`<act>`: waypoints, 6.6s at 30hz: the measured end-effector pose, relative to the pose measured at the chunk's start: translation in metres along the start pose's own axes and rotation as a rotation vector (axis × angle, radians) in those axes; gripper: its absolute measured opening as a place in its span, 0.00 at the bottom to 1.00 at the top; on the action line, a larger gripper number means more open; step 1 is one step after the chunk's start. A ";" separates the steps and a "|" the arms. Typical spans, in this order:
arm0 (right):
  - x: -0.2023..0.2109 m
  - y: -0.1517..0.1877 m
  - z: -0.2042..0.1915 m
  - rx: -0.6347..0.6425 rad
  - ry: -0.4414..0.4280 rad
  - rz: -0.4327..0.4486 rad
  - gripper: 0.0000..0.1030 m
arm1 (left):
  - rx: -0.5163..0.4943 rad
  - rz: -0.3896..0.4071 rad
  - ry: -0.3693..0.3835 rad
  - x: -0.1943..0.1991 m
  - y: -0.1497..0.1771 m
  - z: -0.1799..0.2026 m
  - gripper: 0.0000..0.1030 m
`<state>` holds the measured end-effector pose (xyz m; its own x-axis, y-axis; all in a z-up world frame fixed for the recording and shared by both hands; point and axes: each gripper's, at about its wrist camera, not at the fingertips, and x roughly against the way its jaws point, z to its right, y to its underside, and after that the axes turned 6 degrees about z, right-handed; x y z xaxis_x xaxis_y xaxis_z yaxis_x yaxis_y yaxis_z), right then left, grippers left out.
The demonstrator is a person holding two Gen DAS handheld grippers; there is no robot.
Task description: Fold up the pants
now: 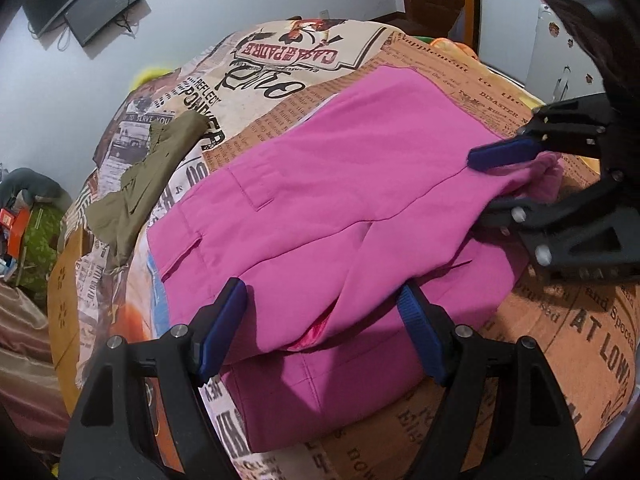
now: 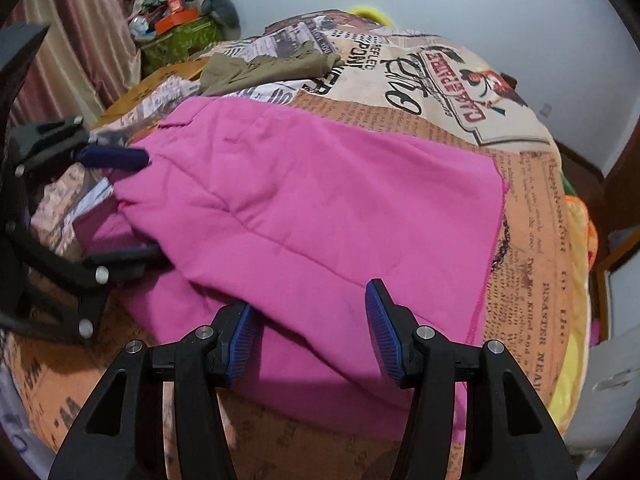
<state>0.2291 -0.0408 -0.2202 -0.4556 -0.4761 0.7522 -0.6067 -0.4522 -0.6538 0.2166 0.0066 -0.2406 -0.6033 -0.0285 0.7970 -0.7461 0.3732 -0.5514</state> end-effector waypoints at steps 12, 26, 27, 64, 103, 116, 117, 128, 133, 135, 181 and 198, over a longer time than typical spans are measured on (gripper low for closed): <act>0.013 -0.003 0.002 -0.030 -0.045 0.062 0.08 | 0.009 0.022 -0.068 -0.004 -0.004 -0.002 0.29; 0.039 -0.002 -0.002 0.003 -0.032 0.101 0.07 | 0.030 0.068 0.014 0.027 -0.001 0.010 0.13; 0.039 0.000 -0.002 0.003 -0.032 0.096 0.07 | 0.029 0.062 0.019 0.026 0.000 0.012 0.13; 0.070 0.073 0.098 -0.205 0.226 -0.074 0.11 | 0.058 0.016 0.059 0.032 0.023 0.020 0.40; 0.040 0.076 0.061 -0.264 0.070 -0.046 0.36 | 0.316 -0.045 0.025 0.028 0.064 -0.047 0.60; 0.046 0.068 0.065 -0.264 0.089 -0.066 0.39 | 0.322 -0.020 0.007 0.045 0.053 -0.058 0.65; 0.048 0.065 0.066 -0.263 0.098 -0.052 0.39 | 0.320 -0.009 -0.007 0.049 0.050 -0.060 0.65; 0.055 0.010 0.082 -0.260 0.100 0.071 0.39 | 0.474 0.003 -0.044 0.025 0.014 -0.128 0.65; 0.047 -0.012 0.093 -0.246 0.114 0.097 0.39 | 0.489 -0.016 -0.045 0.000 0.001 -0.141 0.65; 0.039 -0.020 0.098 -0.244 0.119 0.097 0.39 | 0.484 -0.014 -0.051 -0.005 -0.004 -0.144 0.65; -0.093 -0.063 0.141 -0.119 0.154 0.029 0.04 | 0.415 -0.020 -0.174 -0.066 -0.001 -0.138 0.05; -0.047 -0.082 0.156 -0.139 0.208 0.077 0.23 | 0.448 -0.025 -0.146 -0.040 0.005 -0.151 0.07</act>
<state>0.4024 -0.0988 -0.2149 -0.6190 -0.3335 0.7111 -0.6423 -0.3061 -0.7027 0.2795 0.1496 -0.2380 -0.5926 -0.1746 0.7863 -0.7898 -0.0657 -0.6098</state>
